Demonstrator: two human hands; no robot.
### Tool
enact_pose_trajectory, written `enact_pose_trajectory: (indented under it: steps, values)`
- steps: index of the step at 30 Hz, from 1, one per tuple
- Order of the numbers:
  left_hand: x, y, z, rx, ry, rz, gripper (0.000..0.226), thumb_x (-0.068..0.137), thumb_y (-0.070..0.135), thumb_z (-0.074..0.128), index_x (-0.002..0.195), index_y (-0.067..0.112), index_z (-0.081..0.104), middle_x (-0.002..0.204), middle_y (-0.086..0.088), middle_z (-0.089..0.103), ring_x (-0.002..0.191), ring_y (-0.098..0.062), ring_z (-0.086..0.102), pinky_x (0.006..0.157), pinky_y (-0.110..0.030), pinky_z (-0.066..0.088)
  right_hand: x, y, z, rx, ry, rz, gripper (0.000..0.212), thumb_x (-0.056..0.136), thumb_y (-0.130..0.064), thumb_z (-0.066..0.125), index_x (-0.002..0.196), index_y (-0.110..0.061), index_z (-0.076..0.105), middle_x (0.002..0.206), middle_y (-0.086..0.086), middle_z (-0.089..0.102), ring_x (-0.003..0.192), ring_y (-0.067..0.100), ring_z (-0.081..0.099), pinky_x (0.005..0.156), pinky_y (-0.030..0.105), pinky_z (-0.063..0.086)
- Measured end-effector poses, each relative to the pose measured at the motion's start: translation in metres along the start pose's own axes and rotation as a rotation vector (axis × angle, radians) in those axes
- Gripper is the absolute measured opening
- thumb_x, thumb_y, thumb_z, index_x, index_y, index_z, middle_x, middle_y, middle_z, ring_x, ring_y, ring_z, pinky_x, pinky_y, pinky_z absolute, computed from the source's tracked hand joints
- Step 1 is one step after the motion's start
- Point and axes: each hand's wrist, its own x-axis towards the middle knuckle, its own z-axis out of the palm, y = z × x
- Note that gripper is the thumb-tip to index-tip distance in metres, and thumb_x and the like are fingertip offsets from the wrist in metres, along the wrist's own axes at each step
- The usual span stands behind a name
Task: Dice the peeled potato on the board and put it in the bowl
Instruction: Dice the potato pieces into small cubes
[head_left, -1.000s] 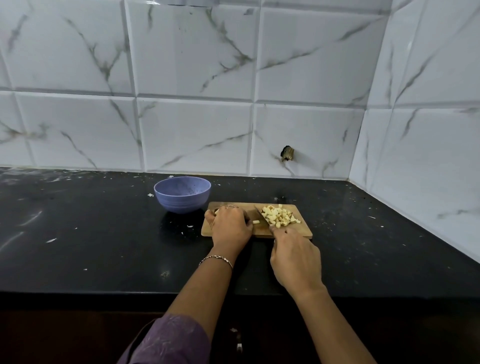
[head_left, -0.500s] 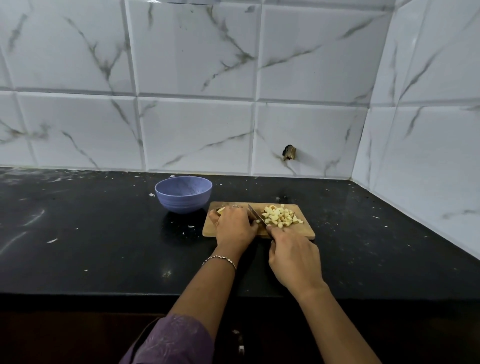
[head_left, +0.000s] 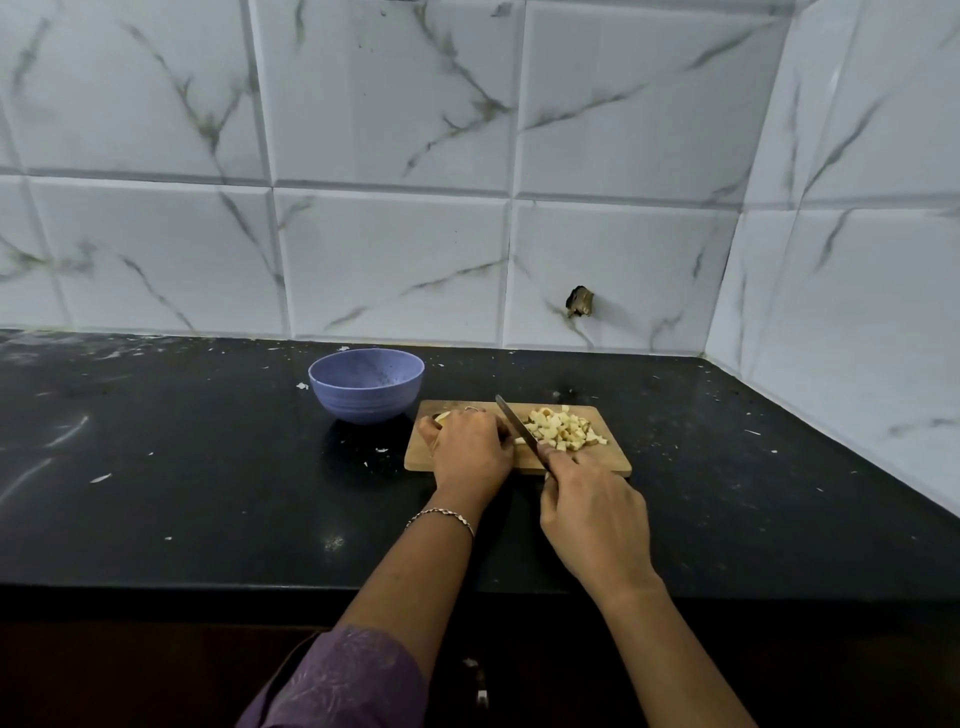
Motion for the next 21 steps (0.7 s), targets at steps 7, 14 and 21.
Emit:
enact_pose_trajectory:
  steps: [7, 14, 21]
  values:
    - [0.0009, -0.0008, 0.0026, -0.020, 0.000, 0.006, 0.018, 0.091, 0.033, 0.059, 0.097, 0.025, 0.074, 0.103, 0.006, 0.068, 0.110, -0.016, 0.056, 0.100, -0.044, 0.026, 0.0049, -0.0007, 0.0010, -0.015, -0.058, -0.028, 0.040, 0.099, -0.026, 0.050, 0.139, -0.032, 0.052, 0.106, -0.010, 0.063, 0.084, 0.008, 0.062, 0.066, 0.024, 0.050]
    - [0.0041, 0.0005, 0.0055, -0.064, -0.006, 0.043, 0.018, 0.092, 0.033, 0.061, 0.102, 0.027, 0.075, 0.107, 0.003, 0.068, 0.114, -0.019, 0.054, 0.099, -0.038, 0.030, 0.0028, 0.0015, 0.0010, -0.060, 0.000, 0.038, 0.040, 0.100, -0.021, 0.050, 0.138, -0.033, 0.052, 0.107, -0.009, 0.061, 0.078, 0.008, 0.061, 0.061, 0.022, 0.047]
    - [0.0079, 0.0060, 0.0098, -0.068, -0.126, 0.174, 0.022, 0.097, 0.033, 0.056, 0.113, 0.034, 0.070, 0.113, 0.006, 0.063, 0.116, -0.017, 0.052, 0.106, -0.052, 0.024, 0.0037, 0.0062, 0.0048, -0.031, 0.049, 0.100, 0.041, 0.100, -0.023, 0.050, 0.140, -0.034, 0.050, 0.106, -0.010, 0.061, 0.079, 0.009, 0.061, 0.058, 0.021, 0.044]
